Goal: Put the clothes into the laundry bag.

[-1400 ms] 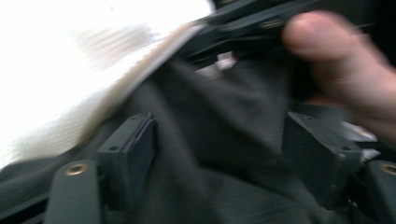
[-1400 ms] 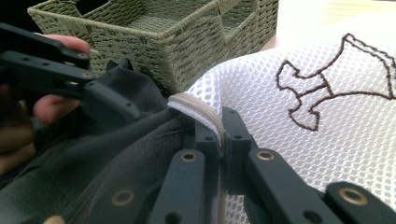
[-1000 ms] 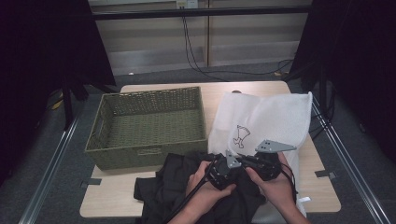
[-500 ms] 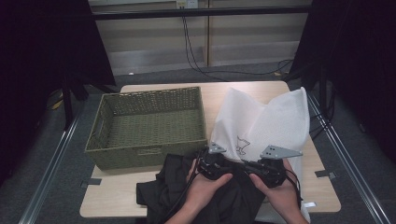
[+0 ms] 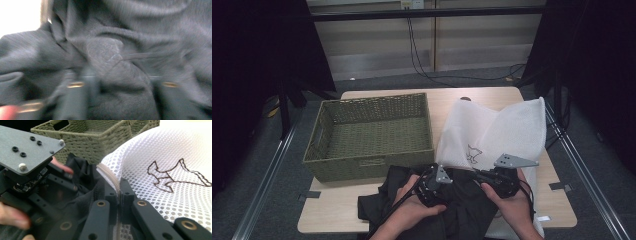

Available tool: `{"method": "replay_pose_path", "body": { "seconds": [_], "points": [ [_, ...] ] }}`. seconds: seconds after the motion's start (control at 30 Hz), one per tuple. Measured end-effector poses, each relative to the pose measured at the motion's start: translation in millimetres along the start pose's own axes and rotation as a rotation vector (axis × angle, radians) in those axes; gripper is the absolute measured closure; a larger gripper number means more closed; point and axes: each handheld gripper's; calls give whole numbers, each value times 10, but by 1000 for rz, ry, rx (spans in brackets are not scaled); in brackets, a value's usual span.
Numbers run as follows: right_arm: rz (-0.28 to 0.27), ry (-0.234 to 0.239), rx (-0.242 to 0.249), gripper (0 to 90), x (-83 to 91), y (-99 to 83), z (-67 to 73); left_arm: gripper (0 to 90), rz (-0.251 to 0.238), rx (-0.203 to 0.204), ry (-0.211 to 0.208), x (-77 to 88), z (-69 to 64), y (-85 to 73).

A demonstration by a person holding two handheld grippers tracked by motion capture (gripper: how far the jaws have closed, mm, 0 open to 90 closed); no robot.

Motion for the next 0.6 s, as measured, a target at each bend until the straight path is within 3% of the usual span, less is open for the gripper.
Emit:
{"method": "replay_pose_path", "body": {
  "seconds": [0.07,0.1,0.13,0.17,0.2,0.23,0.3,0.33,0.37,0.4,0.43,0.47,0.5,0.57,0.6],
  "points": [
    [-7,8,4,877,-4,18,28,763,-56,56,-41,27,23,6],
    [-15,20,2,877,-1,29,44,778,-56,56,-41,27,23,6],
    [-22,27,2,878,10,45,62,786,-162,169,-104,77,63,7],
    [-22,27,2,878,10,45,62,790,-162,169,-104,77,63,7],
    [-32,37,2,877,22,64,87,790,-216,226,-138,126,96,11],
    [-40,43,8,877,38,85,112,791,-307,287,-182,184,135,14],
    [-61,58,11,877,69,120,166,791,-439,358,-248,260,180,14],
    [-85,75,7,875,95,141,206,786,-512,397,-200,277,176,14],
    [-85,75,7,875,95,141,206,781,-512,397,-200,277,176,14],
    [-89,72,14,874,98,150,217,781,-499,397,-156,231,158,10],
    [-78,65,23,874,91,150,221,765,-447,393,-125,139,146,4],
    [-65,57,33,874,72,135,211,726,-368,398,-138,10,153,-7],
    [-36,37,36,875,27,70,164,570,-220,399,-215,-188,195,-55],
    [-6,13,35,876,-3,4,100,501,-241,385,-217,-150,191,-74],
    [0,10,28,876,-6,-18,63,405,-249,336,-222,-1,162,-62]
  ]
}}
Point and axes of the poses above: each handheld gripper's, and its own axes: x roughly backward along the jaws, y roughly out of its top, z roughly to its left, and after that the axes turned 3 degrees about x, right-handed
